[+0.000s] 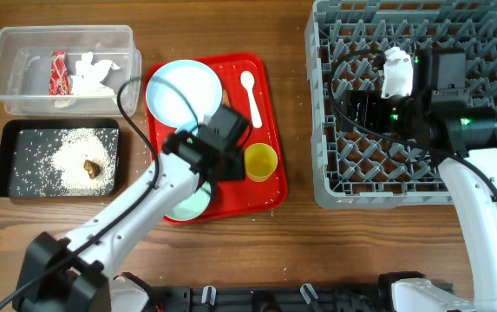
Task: Sort waste into correct bins and load items into the dishwasher rack
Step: 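Set the mint cup back on the red tray with the left gripper, then grasp the brown bread stick with the left gripper and drop it on the black tray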
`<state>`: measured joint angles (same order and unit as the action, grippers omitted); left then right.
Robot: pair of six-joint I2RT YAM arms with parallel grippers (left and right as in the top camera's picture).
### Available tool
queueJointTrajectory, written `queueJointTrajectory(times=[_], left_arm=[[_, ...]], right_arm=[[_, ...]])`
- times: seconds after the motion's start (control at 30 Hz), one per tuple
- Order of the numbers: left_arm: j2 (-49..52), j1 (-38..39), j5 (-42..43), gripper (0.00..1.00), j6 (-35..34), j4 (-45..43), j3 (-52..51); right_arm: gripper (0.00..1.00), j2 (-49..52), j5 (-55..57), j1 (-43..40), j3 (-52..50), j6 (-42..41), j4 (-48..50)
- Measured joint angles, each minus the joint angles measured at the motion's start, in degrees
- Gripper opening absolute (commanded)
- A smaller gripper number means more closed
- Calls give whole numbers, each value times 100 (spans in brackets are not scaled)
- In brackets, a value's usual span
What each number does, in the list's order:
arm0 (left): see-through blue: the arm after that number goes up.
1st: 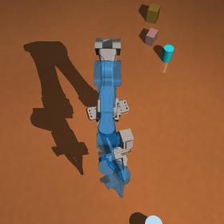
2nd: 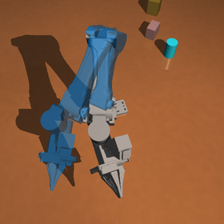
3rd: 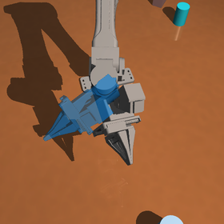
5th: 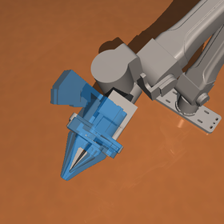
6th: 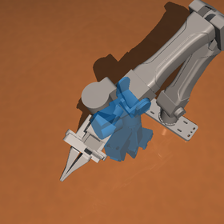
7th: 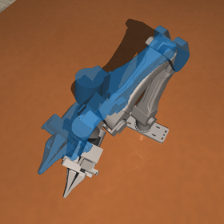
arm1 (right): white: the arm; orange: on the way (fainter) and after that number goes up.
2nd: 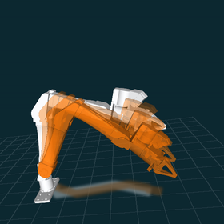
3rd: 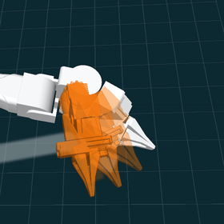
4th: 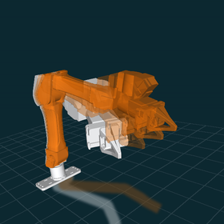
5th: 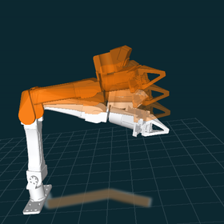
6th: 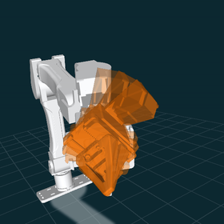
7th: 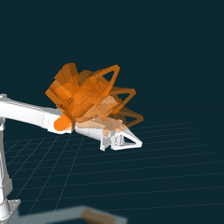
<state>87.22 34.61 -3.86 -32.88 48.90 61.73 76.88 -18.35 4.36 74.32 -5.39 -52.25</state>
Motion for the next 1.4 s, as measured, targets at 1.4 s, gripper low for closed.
queueJointTrajectory(times=[1.4], left_arm=[[3602,-787,-358,58,-66,-256,3209]], right_arm=[[100,664,85,0,0,0,-125]])
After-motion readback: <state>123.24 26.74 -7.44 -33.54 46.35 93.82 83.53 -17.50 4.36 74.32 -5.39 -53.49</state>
